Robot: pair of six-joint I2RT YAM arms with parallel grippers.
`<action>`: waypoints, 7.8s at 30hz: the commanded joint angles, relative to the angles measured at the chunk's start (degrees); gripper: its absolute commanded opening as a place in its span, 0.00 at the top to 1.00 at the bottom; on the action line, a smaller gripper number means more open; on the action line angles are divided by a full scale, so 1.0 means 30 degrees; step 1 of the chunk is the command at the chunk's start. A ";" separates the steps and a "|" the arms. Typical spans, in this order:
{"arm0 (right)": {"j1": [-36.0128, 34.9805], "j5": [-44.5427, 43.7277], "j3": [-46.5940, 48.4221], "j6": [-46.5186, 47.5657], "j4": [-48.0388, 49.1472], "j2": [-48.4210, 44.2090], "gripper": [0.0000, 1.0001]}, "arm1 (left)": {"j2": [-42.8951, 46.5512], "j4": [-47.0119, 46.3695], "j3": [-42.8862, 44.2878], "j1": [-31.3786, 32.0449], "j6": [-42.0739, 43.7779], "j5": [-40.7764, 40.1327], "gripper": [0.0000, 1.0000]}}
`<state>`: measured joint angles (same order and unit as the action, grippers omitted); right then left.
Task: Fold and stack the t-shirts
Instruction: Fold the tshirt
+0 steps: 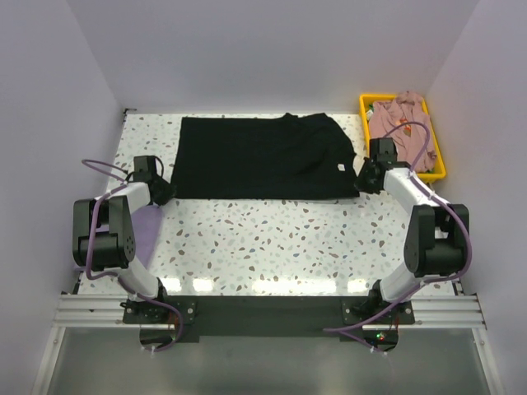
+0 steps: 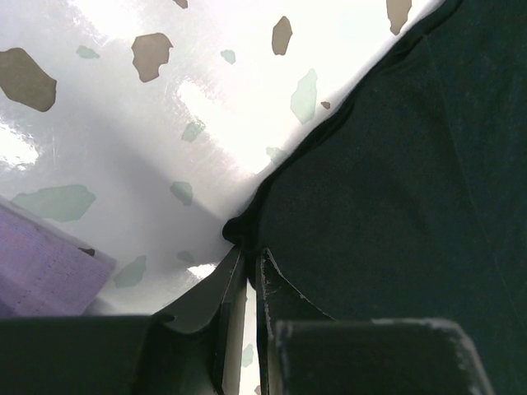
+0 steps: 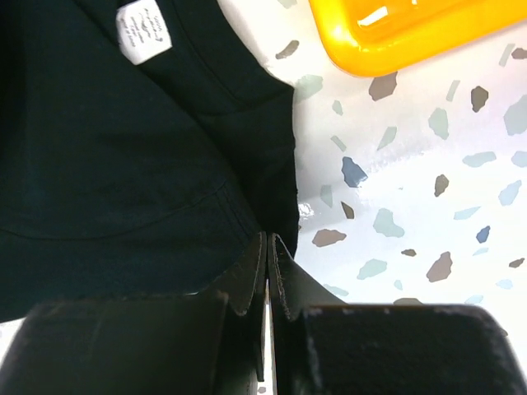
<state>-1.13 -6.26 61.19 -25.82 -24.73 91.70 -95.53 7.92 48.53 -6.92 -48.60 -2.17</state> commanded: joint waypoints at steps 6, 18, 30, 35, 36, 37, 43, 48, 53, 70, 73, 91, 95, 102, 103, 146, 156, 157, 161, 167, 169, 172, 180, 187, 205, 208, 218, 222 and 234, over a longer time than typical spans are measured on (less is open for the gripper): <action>0.0053 0.0151 -0.0589 -0.0471 0.0360 -0.0592 0.62 | 0.0288 0.0317 0.0580 0.0050 0.0818 -0.0388 0.75; 0.0053 0.2996 -0.3930 -0.2698 0.2704 -0.2676 0.48 | 0.2134 -0.0296 -0.0707 0.0108 0.0468 -0.0211 0.53; 0.0257 0.2907 -0.5395 -0.4223 0.4988 -0.1857 0.46 | 0.1755 -0.1058 -0.1441 0.0079 0.0233 -0.0827 0.50; 0.0287 0.2732 -0.5455 -0.4634 0.5899 -0.1447 0.46 | 0.1432 -0.1673 -0.1822 0.0079 -0.0060 -0.0770 0.51; 0.0316 0.2732 -0.5368 -0.4721 0.5929 -0.1330 0.46 | 0.1374 -0.1819 -0.1880 0.0079 -0.0089 -0.0740 0.51; 0.0317 0.2732 -0.5193 -0.4722 0.5958 -0.1155 0.46 | 0.1257 -0.1908 -0.1910 0.0108 -0.0176 -0.0682 0.52; 0.0317 0.2615 -0.4753 -0.4840 0.6164 -0.0481 0.55 | 0.0934 -0.2348 -0.2027 0.0284 -0.0470 -0.0330 0.65; 0.0288 0.2147 -0.4167 -0.4518 0.5522 -0.0391 0.88 | 0.0729 -0.2906 -0.1766 0.0402 -0.0763 -0.0155 1.00; 0.0317 0.1885 -0.3434 -0.4049 0.4233 -0.1092 0.99 | 0.1371 -0.1472 -0.1470 0.0431 -0.1465 -0.0533 1.00; 0.1283 0.1559 -0.5981 -0.3754 -0.3325 -1.0491 1.00 | 0.9309 0.2924 -0.4808 0.0431 -0.2023 -0.1502 1.00; 0.1284 0.1589 -0.6508 -0.4047 -0.4819 -1.1608 1.00 | 1.0832 0.3744 -0.5512 0.0431 -0.2082 -0.1707 1.00; 0.1283 0.3488 -0.4812 -0.2001 -0.5151 -1.1794 0.51 | 1.3124 0.4277 -0.3266 0.0431 -0.0766 -0.1270 0.33; 0.1196 0.6276 -0.4227 -0.1439 -0.1461 -0.9305 0.45 | 0.9620 0.2079 -0.0890 0.0752 0.0171 -0.0799 0.33; 0.0581 0.5340 -0.0191 -0.0972 0.1766 -0.3270 0.46 | 0.3021 0.0760 0.4384 0.1837 0.2808 -0.1796 0.34; 0.0580 0.5397 0.0283 -0.0914 0.2175 -0.2682 0.46 | 0.2318 0.0496 0.5462 0.1895 0.3101 -0.1795 0.35; -0.0504 0.3026 1.4228 0.1488 0.3207 1.1208 0.49 | -1.2250 0.1138 1.7543 0.3097 0.9022 -0.2321 0.72; -0.0533 0.2673 1.6313 0.2426 0.0949 1.3172 0.46 | -1.1811 0.1080 1.7368 0.3097 0.8934 -0.3114 1.00; -0.0533 0.2673 1.6371 0.2513 0.0949 1.3289 0.46 | -1.1665 0.0964 1.7309 0.3097 0.8905 -0.2968 1.00; -0.0533 0.2906 1.7307 0.2690 0.0715 1.4372 0.46 | -1.1459 0.0699 1.7074 0.3068 0.8963 -0.2703 1.00; -0.0795 0.3260 1.8012 0.2660 0.0861 1.5487 0.47 | -1.1195 0.0494 1.6782 0.3097 0.8993 -0.2498 1.00; -0.0855 0.3142 1.8041 0.2690 0.0919 1.5575 0.48 | -1.1195 0.0406 1.6694 0.3097 0.8934 -0.2498 1.00; -0.0914 0.3346 1.7954 0.2574 0.0890 1.5576 0.58 | -1.1107 0.0377 1.6664 0.3097 0.8876 -0.2439 1.00; -0.0885 0.3523 1.6606 0.2309 0.1271 1.4142 0.90 | -1.0727 0.0114 1.6547 0.3097 0.8700 -0.2322 1.00; -0.0856 0.2704 1.6518 0.2309 0.1737 1.2882 1.00 | -1.0288 -0.0268 1.6459 0.3097 0.8612 -0.2555 1.00; -0.0006 0.2321 1.6458 0.1870 0.3293 1.1562 1.00 | -1.0785 -0.0825 1.7952 0.2775 0.7792 -0.2704 1.00; 0.0053 0.2497 1.6693 0.1841 0.3030 1.1533 1.00 | -1.0902 -0.0737 1.8275 0.2687 0.7675 -0.2411 1.00; 0.0053 0.2819 1.2392 0.0991 0.4024 0.7934 1.00 | -0.9059 -0.1234 1.5616 0.2307 0.6913 -0.1736 1.00; 0.0053 0.2820 1.0077 0.0553 0.4405 0.6116 1.00 | -0.7421 -0.1732 1.3738 0.2306 0.6533 -0.1502 1.00; 0.0053 0.2264 0.2814 -0.0883 0.4319 0.0874 1.00 | -0.3404 -0.2348 0.7937 0.1574 0.4980 -0.1150 1.00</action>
<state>-1.39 2.44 72.84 -26.68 -12.58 99.09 -110.26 3.90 75.33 -1.23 -31.55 -4.93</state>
